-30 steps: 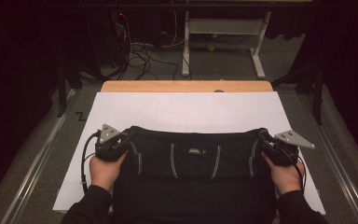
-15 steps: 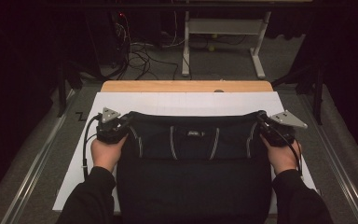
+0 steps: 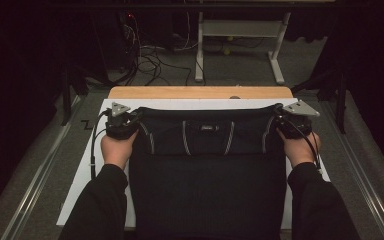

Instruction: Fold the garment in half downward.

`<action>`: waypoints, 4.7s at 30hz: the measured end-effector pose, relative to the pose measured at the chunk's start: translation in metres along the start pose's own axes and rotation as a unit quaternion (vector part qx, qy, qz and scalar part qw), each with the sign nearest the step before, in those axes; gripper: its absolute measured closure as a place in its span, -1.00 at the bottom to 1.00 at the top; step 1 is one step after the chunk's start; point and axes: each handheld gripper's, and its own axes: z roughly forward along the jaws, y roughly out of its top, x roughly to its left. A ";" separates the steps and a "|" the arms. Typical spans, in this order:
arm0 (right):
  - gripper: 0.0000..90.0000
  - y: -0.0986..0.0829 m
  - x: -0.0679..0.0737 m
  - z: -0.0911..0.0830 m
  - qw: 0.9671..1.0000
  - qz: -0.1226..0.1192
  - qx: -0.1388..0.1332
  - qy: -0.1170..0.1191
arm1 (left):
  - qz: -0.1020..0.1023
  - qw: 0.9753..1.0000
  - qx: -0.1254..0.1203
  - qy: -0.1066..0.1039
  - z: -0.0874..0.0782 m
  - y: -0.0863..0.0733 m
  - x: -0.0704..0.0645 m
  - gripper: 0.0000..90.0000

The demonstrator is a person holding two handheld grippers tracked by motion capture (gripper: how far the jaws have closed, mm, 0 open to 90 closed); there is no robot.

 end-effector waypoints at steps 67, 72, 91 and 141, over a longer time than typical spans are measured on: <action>0.67 -0.075 0.049 -0.027 0.990 0.018 0.065 0.120 | 0.016 0.992 0.053 -0.118 -0.025 -0.062 -0.046 0.54; 0.67 -0.073 0.047 -0.048 0.990 0.025 0.040 0.129 | 0.029 0.990 0.043 -0.128 -0.042 -0.064 -0.050 0.54; 0.67 -0.113 0.057 -0.100 0.987 0.005 0.039 0.156 | 0.048 0.984 0.072 -0.157 -0.079 -0.116 -0.062 0.53; -0.53 -0.089 0.078 -0.070 0.984 0.047 0.043 0.166 | -0.004 0.986 0.045 -0.159 -0.048 -0.082 -0.057 -0.45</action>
